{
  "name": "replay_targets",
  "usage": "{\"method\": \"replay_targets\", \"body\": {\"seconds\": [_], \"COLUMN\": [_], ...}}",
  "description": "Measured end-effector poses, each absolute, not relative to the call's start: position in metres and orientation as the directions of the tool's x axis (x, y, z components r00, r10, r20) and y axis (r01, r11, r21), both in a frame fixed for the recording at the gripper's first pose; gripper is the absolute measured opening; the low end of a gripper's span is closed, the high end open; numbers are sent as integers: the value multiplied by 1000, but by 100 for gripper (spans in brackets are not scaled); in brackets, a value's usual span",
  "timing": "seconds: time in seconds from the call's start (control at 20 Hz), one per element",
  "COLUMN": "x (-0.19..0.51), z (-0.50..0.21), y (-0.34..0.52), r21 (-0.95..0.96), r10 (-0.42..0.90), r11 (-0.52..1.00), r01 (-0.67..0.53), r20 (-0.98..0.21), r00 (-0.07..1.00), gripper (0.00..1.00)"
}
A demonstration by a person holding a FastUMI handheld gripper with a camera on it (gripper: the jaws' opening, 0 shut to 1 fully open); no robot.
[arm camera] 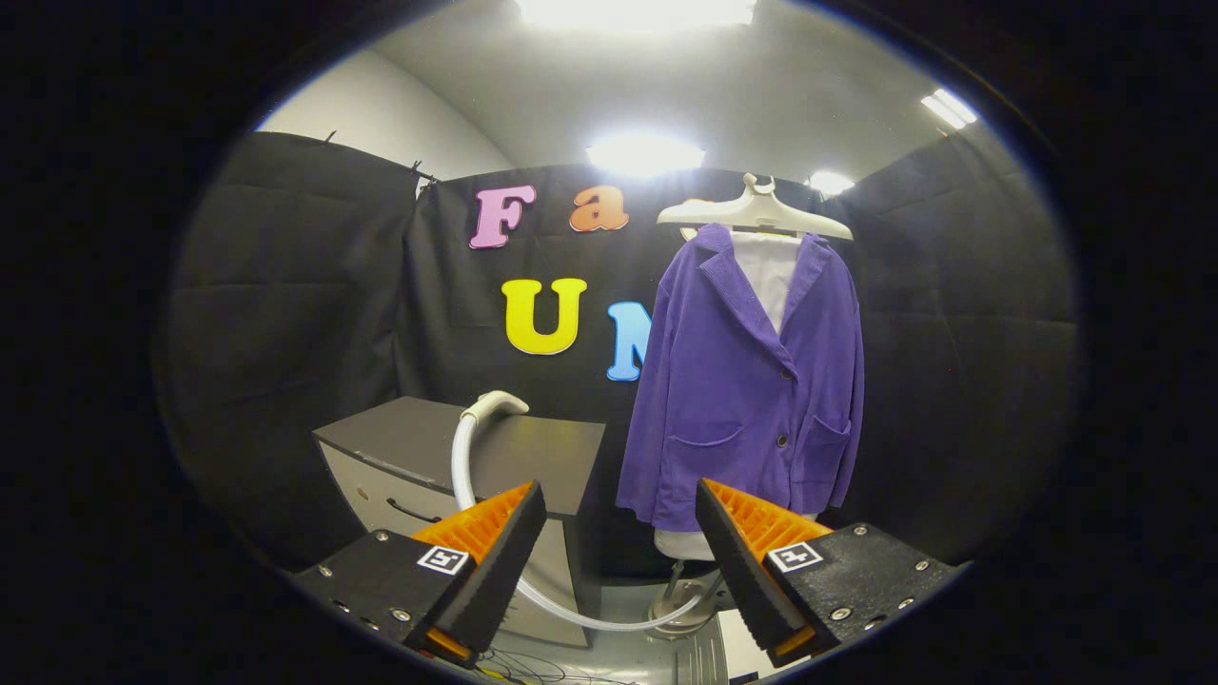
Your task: Iron the clothes twice with a garment steamer, once on the left side and once on the right side.
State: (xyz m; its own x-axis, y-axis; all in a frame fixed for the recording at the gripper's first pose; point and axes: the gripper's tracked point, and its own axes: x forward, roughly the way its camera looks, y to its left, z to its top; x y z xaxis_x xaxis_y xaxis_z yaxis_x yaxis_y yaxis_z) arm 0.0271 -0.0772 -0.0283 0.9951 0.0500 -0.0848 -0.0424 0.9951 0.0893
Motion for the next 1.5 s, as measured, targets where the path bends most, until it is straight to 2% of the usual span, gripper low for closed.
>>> {"method": "replay_targets", "body": {"seconds": [0.4, 0.65, 0.95, 1.1, 1.3, 1.5], "x": [94, 146, 229, 274, 329, 369], "z": [-2, 22, 30, 15, 0, -35], "y": [-22, 52, 87, 101, 136, 165], "r21": [51, 196, 289, 313, 352, 402], "r10": [88, 216, 163, 135, 191, 210], "r11": [995, 961, 949, 947, 932, 915], "r01": [-84, -197, -122, -70, -85, -26], "r20": [-76, -80, -123, -190, -280, -420], "r00": [993, 973, 979, 972, 941, 883], "gripper": [97, 97, 97, 96, 96, 96]}}
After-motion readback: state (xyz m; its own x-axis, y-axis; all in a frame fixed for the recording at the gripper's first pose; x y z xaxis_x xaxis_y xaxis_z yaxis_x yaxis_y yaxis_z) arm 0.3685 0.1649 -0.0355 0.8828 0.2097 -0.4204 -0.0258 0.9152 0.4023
